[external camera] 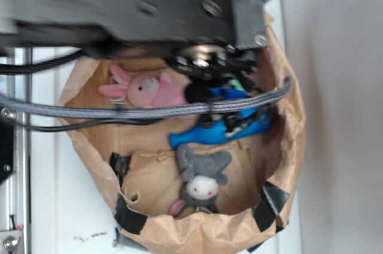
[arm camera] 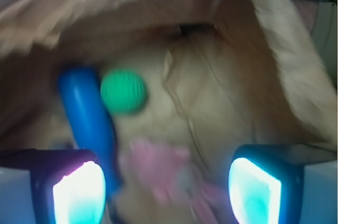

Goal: Grab the green ball.

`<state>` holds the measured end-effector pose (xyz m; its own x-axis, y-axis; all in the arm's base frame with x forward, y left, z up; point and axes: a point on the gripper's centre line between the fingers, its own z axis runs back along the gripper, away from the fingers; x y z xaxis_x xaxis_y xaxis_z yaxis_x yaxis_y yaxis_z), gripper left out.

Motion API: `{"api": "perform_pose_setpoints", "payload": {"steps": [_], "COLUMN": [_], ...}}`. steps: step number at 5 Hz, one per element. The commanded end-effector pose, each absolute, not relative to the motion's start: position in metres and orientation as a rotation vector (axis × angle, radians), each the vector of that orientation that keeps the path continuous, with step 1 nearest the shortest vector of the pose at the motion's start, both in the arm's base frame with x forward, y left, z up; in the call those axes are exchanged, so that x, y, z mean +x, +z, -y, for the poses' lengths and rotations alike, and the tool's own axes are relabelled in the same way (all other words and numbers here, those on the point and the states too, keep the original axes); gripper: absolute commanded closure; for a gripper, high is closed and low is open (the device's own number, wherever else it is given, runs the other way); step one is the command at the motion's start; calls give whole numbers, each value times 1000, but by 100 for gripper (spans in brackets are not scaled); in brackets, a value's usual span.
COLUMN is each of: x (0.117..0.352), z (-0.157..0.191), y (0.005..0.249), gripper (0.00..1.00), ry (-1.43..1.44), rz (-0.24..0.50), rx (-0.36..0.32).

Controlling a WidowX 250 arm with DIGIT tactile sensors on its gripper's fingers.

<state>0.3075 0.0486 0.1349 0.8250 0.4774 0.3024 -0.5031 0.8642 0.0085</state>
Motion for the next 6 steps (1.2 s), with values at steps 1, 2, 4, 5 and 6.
{"api": "perform_pose_setpoints", "payload": {"steps": [1,2,4,5,6], "x": [316,313,309,311,322], "z": [-53,-61,-58,-52,-60], "y": [132,123,132,129,121], "gripper": [0,0,0,0,0], "ry": [565,582,898,914,927], "rz": [404,474,401,415,433], "rx": [156,121,48,67,41]}}
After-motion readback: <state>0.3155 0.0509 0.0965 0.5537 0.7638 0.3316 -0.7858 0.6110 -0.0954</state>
